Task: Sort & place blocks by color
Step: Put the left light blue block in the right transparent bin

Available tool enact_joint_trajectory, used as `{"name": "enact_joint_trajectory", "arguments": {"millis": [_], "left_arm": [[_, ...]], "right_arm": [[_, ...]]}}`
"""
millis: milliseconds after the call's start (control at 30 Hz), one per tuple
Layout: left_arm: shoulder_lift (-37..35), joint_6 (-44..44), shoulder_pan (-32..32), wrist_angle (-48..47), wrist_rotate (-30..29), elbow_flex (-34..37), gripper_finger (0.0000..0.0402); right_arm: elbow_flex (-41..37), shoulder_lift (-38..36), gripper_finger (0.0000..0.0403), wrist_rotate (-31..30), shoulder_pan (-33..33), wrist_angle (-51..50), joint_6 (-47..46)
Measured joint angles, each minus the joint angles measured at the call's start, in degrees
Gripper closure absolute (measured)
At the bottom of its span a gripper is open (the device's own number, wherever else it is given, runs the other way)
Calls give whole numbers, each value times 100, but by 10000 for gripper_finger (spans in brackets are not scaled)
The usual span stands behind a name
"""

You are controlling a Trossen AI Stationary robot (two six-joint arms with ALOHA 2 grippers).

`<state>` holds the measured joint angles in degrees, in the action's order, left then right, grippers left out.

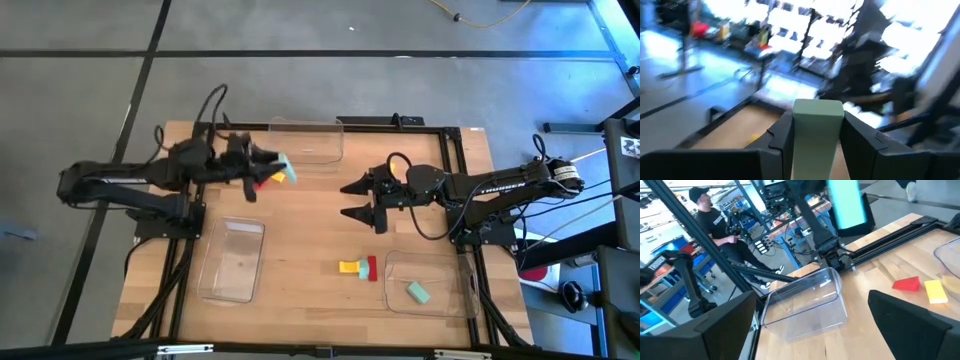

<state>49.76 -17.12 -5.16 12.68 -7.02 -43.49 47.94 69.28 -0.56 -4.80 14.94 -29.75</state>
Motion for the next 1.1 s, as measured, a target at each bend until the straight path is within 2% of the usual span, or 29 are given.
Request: {"name": "enact_joint_trajectory", "arguments": {"millis": [100,333,767,1100], "left_arm": [[98,-23,304,495,-31,252,285],[162,89,678,604,-255,302,285],[162,98,712,606,-253,302,285],[385,-41,714,958,160,305,285]], "right_arm": [[0,0,15,74,-2,33,2],[0,0,15,70,0,31,0],[2,0,15,70,0,31,2],[2,4,15,60,0,83,175]]}}
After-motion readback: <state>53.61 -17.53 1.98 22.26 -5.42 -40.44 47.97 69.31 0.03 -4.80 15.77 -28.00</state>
